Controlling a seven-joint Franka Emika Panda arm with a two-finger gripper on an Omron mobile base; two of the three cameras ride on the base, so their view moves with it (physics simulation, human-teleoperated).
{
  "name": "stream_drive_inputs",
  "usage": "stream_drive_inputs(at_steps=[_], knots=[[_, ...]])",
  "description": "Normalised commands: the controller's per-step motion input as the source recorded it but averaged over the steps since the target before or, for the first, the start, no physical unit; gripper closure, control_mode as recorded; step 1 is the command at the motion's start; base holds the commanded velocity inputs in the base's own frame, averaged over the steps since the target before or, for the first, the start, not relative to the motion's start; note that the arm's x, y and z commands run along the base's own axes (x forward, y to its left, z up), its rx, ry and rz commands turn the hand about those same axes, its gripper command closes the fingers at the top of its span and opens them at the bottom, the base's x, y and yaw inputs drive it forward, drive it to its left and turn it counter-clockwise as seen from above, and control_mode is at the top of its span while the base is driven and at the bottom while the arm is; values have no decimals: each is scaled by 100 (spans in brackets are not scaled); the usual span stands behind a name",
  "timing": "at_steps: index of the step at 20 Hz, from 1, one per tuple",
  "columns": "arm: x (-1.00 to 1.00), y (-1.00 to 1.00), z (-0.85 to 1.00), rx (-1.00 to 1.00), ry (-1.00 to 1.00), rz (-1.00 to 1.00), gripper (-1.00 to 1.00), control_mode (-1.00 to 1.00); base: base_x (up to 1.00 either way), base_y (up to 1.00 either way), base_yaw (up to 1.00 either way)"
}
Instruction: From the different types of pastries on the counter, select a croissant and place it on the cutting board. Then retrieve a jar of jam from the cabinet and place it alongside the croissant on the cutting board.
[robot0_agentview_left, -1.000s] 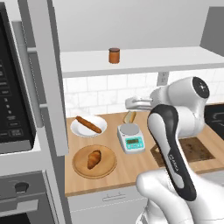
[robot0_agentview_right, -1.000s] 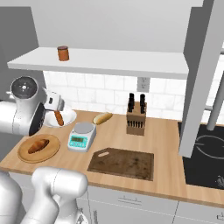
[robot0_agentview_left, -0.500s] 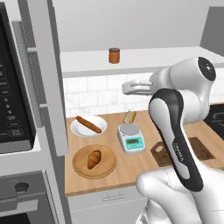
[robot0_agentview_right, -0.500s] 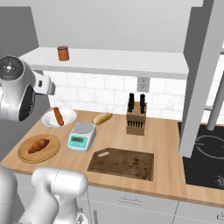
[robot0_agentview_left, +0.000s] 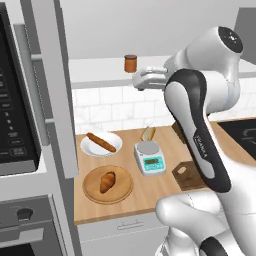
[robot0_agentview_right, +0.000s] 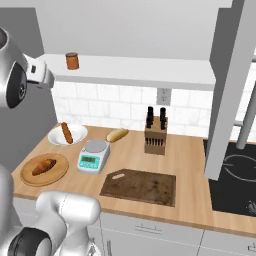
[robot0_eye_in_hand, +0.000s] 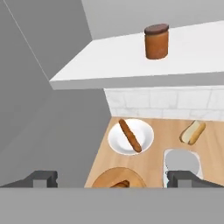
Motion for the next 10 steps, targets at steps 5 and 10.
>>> stream_drive_inputs(at_steps=[5,10], knots=[[1,0,13,-12,-11,0,-100,-100,0,0,0],[20,2,8,-7,-3,0,-100,-100,0,0,0]])
